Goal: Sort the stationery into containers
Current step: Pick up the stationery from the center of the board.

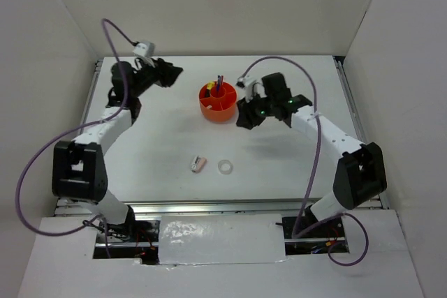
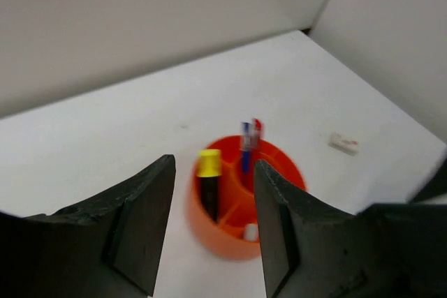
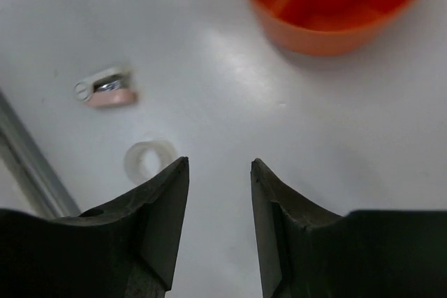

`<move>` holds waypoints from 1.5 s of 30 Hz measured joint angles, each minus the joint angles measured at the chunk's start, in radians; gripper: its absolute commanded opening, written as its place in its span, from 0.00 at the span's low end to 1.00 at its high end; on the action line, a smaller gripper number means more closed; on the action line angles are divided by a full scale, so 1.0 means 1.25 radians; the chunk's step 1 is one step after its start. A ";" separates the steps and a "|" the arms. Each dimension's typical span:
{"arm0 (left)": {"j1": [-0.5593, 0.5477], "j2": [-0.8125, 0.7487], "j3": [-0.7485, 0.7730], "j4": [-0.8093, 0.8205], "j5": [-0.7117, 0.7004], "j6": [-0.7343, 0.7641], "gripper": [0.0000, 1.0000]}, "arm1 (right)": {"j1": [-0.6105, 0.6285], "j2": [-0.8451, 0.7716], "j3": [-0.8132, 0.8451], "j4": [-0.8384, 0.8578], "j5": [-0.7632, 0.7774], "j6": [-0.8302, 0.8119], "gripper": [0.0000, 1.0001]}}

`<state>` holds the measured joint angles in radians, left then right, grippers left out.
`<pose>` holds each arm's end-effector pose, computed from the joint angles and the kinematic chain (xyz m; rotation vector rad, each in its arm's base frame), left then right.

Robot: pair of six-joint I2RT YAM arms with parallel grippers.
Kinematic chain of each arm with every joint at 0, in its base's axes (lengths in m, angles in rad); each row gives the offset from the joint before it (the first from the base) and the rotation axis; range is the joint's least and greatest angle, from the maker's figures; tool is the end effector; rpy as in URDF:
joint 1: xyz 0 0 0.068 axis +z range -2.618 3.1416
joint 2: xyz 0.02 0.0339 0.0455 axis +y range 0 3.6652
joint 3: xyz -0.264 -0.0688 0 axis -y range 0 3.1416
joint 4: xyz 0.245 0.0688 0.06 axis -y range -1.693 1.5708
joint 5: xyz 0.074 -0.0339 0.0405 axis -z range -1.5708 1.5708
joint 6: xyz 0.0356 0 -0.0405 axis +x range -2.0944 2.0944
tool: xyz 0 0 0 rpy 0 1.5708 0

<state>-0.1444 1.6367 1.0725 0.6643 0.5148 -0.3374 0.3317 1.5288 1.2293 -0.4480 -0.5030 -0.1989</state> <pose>0.3745 -0.0722 0.3071 0.2842 1.5049 -0.7637 0.3139 0.1262 0.2908 -0.8430 2.1291 0.6493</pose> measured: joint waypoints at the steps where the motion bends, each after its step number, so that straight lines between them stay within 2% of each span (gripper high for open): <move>1: 0.034 -0.032 0.015 -0.042 0.005 0.014 0.61 | 0.055 -0.006 -0.012 -0.003 0.015 -0.011 0.45; 5: 0.146 -0.169 0.035 -0.203 0.016 0.082 0.63 | 0.226 -0.013 -0.059 -0.027 0.066 -0.047 0.40; 7: 0.190 -0.256 0.012 -0.280 0.029 0.115 0.63 | 0.277 -0.004 -0.070 -0.044 0.101 -0.058 0.39; 12: 0.247 -0.420 -0.100 -0.378 0.063 0.159 0.63 | 0.328 0.077 -0.066 -0.051 0.197 -0.079 0.37; 16: 0.258 -0.490 -0.181 -0.438 0.078 0.171 0.63 | 0.342 0.168 -0.045 -0.066 0.251 -0.087 0.36; 22: 0.260 -0.498 -0.203 -0.481 0.093 0.185 0.63 | 0.352 0.235 -0.005 -0.090 0.284 -0.096 0.36; 40: 0.262 -0.474 -0.209 -0.472 0.102 0.185 0.64 | 0.366 0.270 0.026 -0.150 0.239 -0.139 0.36; 45: 0.262 -0.475 -0.213 -0.467 0.154 0.186 0.63 | 0.361 0.278 0.028 -0.151 0.236 -0.149 0.19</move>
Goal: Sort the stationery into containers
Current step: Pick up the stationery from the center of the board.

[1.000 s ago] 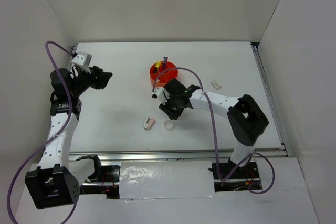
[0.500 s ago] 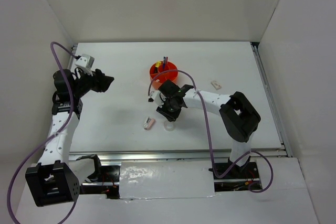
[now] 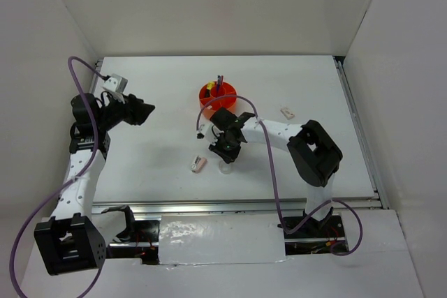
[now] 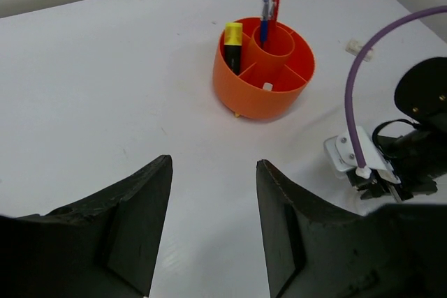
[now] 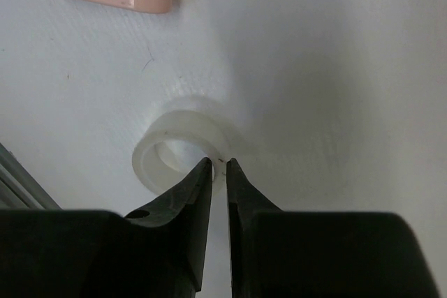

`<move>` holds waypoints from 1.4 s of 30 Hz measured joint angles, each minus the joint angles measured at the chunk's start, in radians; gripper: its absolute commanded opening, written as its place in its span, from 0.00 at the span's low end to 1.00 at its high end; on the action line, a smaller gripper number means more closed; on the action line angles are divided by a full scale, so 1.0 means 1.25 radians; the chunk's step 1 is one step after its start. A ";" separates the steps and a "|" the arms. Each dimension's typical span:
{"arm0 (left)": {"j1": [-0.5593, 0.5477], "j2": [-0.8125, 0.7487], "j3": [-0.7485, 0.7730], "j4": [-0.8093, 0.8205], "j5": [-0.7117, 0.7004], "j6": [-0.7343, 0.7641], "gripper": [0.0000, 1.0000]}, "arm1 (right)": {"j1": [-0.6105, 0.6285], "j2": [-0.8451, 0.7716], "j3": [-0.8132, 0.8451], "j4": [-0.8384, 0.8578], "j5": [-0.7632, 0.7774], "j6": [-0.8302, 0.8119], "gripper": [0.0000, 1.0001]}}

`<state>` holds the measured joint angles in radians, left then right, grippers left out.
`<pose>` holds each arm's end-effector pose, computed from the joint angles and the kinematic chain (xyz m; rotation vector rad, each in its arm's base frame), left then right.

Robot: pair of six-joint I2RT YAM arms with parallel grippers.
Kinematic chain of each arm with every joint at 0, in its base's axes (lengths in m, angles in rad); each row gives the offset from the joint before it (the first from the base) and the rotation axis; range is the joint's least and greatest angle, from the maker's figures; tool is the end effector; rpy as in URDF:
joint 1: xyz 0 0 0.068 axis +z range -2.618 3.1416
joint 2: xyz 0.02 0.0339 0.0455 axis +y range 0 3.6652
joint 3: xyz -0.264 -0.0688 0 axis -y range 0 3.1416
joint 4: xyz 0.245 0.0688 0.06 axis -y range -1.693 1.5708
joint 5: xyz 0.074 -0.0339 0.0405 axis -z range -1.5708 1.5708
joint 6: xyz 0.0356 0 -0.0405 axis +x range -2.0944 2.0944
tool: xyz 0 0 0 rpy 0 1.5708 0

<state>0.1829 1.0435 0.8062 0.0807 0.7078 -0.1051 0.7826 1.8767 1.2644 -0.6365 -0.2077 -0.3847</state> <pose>0.2394 0.0207 0.3266 0.2771 1.6977 -0.5511 0.2564 0.2653 0.1703 -1.6067 2.3456 0.3817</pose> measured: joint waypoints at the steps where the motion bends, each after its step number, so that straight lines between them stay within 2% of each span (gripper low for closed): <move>1: -0.001 -0.002 -0.007 0.005 0.016 0.002 0.62 | -0.002 0.000 0.000 -0.001 -0.004 0.000 0.15; 4: -0.028 -0.015 -0.031 -0.009 0.055 0.060 0.59 | -0.020 0.000 0.001 -0.010 -0.035 0.002 0.07; 6: -0.080 -0.028 -0.032 -0.049 0.077 0.166 0.57 | -0.040 0.000 0.006 -0.028 -0.063 0.003 0.04; 11: -0.243 -0.088 -0.028 -0.238 0.132 0.573 0.56 | -0.116 -0.011 0.055 -0.089 -0.168 0.017 0.00; 14: -0.318 -0.112 -0.027 -0.349 0.138 0.825 0.59 | -0.157 -0.029 0.084 -0.130 -0.234 0.020 0.00; 19: -0.455 -0.073 0.007 -0.483 0.108 1.091 0.65 | -0.177 -0.050 0.103 -0.197 -0.319 0.020 0.00; 24: -0.637 0.044 0.106 -0.534 0.066 1.178 0.67 | -0.154 -0.051 0.107 -0.254 -0.383 0.023 0.00; 28: -0.720 0.091 0.123 -0.533 0.035 1.202 0.66 | -0.144 -0.055 0.110 -0.268 -0.413 0.029 0.00; 35: -0.779 0.161 0.145 -0.548 -0.016 1.231 0.66 | -0.143 -0.066 0.110 -0.284 -0.436 0.033 0.00; 42: -0.809 0.189 0.146 -0.487 -0.066 1.182 0.65 | -0.138 -0.072 0.110 -0.289 -0.445 0.042 0.00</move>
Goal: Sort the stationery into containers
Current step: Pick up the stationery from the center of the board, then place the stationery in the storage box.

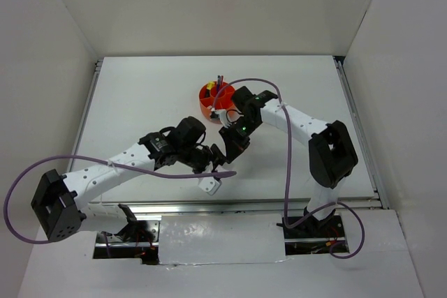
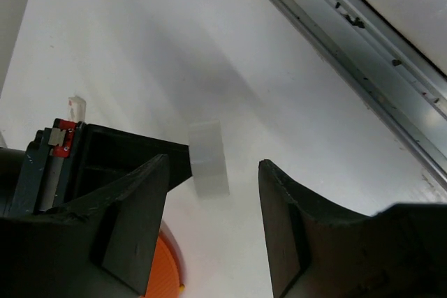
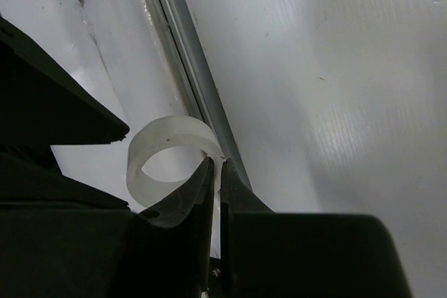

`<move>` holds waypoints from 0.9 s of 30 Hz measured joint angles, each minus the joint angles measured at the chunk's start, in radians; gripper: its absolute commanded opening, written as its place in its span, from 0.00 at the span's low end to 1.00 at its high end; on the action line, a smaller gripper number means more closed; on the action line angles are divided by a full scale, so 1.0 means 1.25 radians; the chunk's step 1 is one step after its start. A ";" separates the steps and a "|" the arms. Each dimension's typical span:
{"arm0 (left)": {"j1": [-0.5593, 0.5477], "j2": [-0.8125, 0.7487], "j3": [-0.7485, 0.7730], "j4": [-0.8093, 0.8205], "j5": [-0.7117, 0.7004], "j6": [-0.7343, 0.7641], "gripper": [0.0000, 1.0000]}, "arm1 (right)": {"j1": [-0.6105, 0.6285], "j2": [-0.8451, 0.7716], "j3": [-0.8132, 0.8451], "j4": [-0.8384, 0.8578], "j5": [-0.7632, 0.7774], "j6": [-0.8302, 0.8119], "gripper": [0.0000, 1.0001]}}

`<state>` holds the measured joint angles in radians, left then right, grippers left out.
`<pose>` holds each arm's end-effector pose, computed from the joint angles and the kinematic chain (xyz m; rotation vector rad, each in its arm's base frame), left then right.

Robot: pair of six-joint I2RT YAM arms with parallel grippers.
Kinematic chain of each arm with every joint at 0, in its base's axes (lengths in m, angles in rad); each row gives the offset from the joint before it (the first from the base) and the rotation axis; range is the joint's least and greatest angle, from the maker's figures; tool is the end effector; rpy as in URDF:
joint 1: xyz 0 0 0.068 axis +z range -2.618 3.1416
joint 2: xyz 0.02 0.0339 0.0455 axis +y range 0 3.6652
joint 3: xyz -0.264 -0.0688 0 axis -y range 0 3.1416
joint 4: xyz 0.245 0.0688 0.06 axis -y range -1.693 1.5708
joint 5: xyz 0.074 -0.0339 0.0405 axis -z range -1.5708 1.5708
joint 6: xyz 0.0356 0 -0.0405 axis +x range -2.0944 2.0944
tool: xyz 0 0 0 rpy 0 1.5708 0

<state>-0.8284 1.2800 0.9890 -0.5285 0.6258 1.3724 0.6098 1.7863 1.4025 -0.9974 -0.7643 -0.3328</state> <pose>0.1648 -0.2104 0.2784 2.1125 0.7556 -0.4577 0.2686 0.2177 0.2374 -1.3851 2.4791 1.1668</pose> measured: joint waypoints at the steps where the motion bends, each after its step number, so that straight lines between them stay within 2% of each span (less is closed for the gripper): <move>1: -0.002 0.002 0.000 0.013 -0.005 -0.013 0.64 | 0.001 -0.003 0.000 0.000 0.000 0.001 0.00; 5: -0.007 0.006 0.000 0.059 -0.031 -0.046 0.56 | 0.004 -0.020 0.000 0.000 0.001 0.003 0.00; 9: -0.015 0.014 0.000 0.072 -0.044 -0.074 0.40 | 0.005 -0.033 0.000 0.000 0.007 0.006 0.00; 16: -0.021 0.024 0.000 0.070 -0.053 -0.077 0.28 | 0.005 -0.038 0.008 -0.003 0.022 0.009 0.00; 17: -0.021 0.024 0.000 0.070 -0.055 -0.077 0.23 | 0.005 -0.038 0.009 -0.002 0.023 0.009 0.01; 18: -0.021 0.024 0.000 0.070 -0.056 -0.077 0.20 | 0.005 -0.038 0.010 -0.002 0.024 0.009 0.09; 19: -0.021 0.024 0.000 0.071 -0.057 -0.077 0.14 | 0.005 -0.038 0.010 -0.002 0.026 0.009 0.33; 21: -0.021 0.024 0.000 0.068 -0.058 -0.078 0.10 | 0.003 -0.039 0.010 -0.003 0.027 0.020 0.54; 22: -0.021 0.024 0.000 0.063 -0.058 -0.078 0.07 | 0.002 -0.040 0.010 -0.002 0.028 0.016 0.71; 23: -0.021 0.024 0.000 0.057 -0.056 -0.079 0.05 | -0.003 -0.044 0.011 -0.002 0.031 0.027 0.79; 24: -0.022 0.022 0.000 0.049 -0.049 -0.083 0.04 | -0.010 -0.047 0.011 0.004 0.044 0.024 0.80; 25: -0.023 0.019 0.000 0.039 -0.048 -0.087 0.03 | -0.021 -0.049 0.013 0.007 0.040 0.027 0.87; 27: -0.027 0.019 0.000 0.038 -0.048 -0.104 0.01 | -0.054 -0.054 0.030 0.004 0.031 0.035 0.88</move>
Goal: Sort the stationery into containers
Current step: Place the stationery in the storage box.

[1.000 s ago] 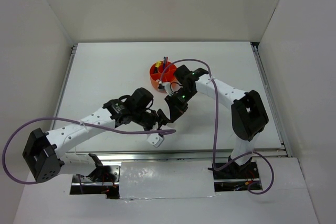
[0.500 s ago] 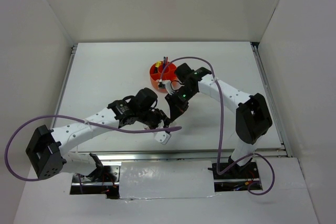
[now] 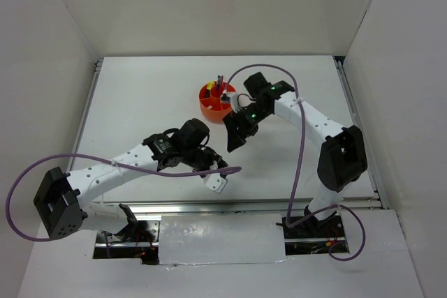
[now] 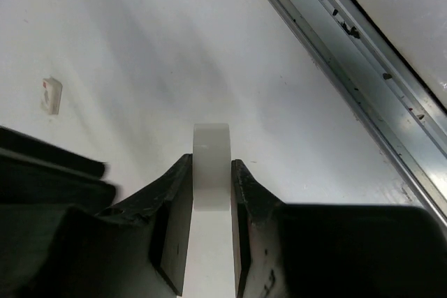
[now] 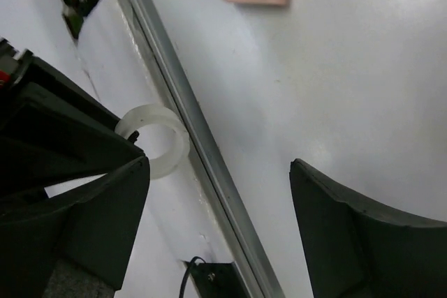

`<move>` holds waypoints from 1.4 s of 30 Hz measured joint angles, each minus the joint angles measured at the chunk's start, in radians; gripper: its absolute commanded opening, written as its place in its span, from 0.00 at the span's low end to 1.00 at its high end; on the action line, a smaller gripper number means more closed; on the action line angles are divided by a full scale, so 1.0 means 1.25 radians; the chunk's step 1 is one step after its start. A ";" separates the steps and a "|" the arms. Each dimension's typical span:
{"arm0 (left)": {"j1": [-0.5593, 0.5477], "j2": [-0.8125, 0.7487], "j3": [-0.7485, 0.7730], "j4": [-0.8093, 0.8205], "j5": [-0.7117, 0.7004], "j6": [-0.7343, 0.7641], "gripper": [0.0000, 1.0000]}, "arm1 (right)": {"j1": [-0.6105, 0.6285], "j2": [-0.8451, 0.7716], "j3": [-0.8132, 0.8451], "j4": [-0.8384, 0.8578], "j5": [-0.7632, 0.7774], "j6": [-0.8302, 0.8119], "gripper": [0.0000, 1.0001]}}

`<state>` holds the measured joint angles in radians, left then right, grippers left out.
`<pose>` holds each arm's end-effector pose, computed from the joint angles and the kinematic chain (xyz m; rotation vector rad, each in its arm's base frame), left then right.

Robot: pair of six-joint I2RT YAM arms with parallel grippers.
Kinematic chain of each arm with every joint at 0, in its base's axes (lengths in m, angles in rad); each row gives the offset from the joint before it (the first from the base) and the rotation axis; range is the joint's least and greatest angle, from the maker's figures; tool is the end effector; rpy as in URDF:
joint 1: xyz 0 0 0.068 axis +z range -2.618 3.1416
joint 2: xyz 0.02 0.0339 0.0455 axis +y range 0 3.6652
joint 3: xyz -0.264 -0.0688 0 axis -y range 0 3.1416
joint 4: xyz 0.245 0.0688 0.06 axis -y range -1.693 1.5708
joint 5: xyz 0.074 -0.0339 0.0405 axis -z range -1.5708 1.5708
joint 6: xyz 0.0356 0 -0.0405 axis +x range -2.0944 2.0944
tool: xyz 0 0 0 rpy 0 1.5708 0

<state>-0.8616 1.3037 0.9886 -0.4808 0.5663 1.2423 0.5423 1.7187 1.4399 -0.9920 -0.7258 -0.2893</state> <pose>0.1644 -0.2209 0.2749 2.0804 0.8812 -0.4678 0.2796 0.1961 0.2687 -1.2513 2.4445 1.0850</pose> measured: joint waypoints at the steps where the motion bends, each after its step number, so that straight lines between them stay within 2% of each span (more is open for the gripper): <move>1: -0.001 -0.001 0.000 -0.001 0.000 -0.016 0.01 | -0.022 -0.003 0.014 -0.001 -0.003 0.004 0.88; 3: -0.003 -0.006 -0.002 0.004 -0.005 -0.057 0.00 | -0.076 -0.006 0.055 -0.002 -0.008 0.010 0.88; 8: 0.005 0.024 0.037 0.081 -0.088 -0.317 0.00 | -0.257 -0.024 0.144 0.047 -0.001 0.049 0.87; 12: 0.087 0.182 0.220 0.154 -0.164 -0.541 0.00 | -0.367 -0.047 0.139 0.101 0.018 0.093 0.86; 15: 0.165 0.303 0.377 0.197 -0.220 -0.675 0.00 | -0.387 -0.063 0.103 0.137 0.019 0.115 0.86; 19: 0.233 0.436 0.568 0.198 -0.273 -0.787 0.00 | -0.386 -0.089 0.023 0.171 0.018 0.136 0.86; 23: 0.245 0.505 0.644 0.195 -0.303 -0.837 0.00 | -0.385 -0.120 -0.032 0.197 0.018 0.155 0.86; 32: 0.241 0.549 0.644 0.190 -0.313 -0.891 0.00 | -0.388 -0.133 -0.056 0.236 0.009 0.163 0.86; 42: 0.239 0.560 0.630 0.187 -0.338 -0.891 0.00 | -0.398 -0.133 -0.059 0.238 0.006 0.163 0.86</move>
<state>-0.5625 2.0033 1.7763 -0.2474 0.1432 0.1284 0.0452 1.5520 1.3663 -0.6941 -0.7177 -0.0860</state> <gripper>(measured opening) 0.361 0.861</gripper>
